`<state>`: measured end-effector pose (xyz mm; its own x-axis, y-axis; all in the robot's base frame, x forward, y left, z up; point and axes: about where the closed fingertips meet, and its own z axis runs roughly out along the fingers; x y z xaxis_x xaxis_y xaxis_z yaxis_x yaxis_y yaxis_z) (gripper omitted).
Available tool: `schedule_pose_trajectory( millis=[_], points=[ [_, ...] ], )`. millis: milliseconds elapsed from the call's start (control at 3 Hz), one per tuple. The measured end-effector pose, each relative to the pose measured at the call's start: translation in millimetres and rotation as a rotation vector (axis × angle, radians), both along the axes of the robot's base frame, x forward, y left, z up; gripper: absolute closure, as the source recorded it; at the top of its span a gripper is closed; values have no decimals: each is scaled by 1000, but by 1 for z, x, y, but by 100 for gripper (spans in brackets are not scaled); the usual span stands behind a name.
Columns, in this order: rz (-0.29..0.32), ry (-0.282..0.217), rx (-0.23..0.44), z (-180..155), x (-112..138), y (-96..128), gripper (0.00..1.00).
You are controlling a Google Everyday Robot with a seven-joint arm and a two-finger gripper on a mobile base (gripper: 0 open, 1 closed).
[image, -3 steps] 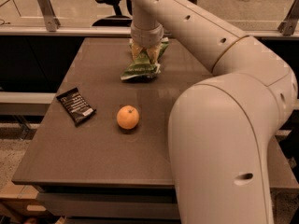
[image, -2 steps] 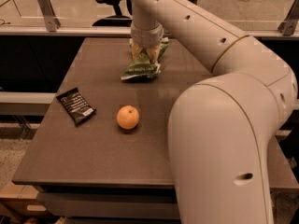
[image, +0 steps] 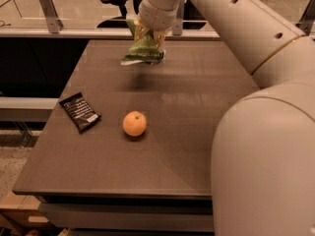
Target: Pick green jalapeno chip bag
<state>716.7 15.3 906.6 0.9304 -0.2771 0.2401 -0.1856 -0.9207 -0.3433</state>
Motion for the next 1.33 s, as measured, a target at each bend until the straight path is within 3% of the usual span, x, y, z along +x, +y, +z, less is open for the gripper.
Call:
schedule_pose_trajectory(
  millis=[333,1000,1333],
  points=[
    [54,-55,73,37,-12,3,100],
    [160,-102,240,75,-9,-1,100],
    [238,-135,390,78,0,-9,100]
  ],
)
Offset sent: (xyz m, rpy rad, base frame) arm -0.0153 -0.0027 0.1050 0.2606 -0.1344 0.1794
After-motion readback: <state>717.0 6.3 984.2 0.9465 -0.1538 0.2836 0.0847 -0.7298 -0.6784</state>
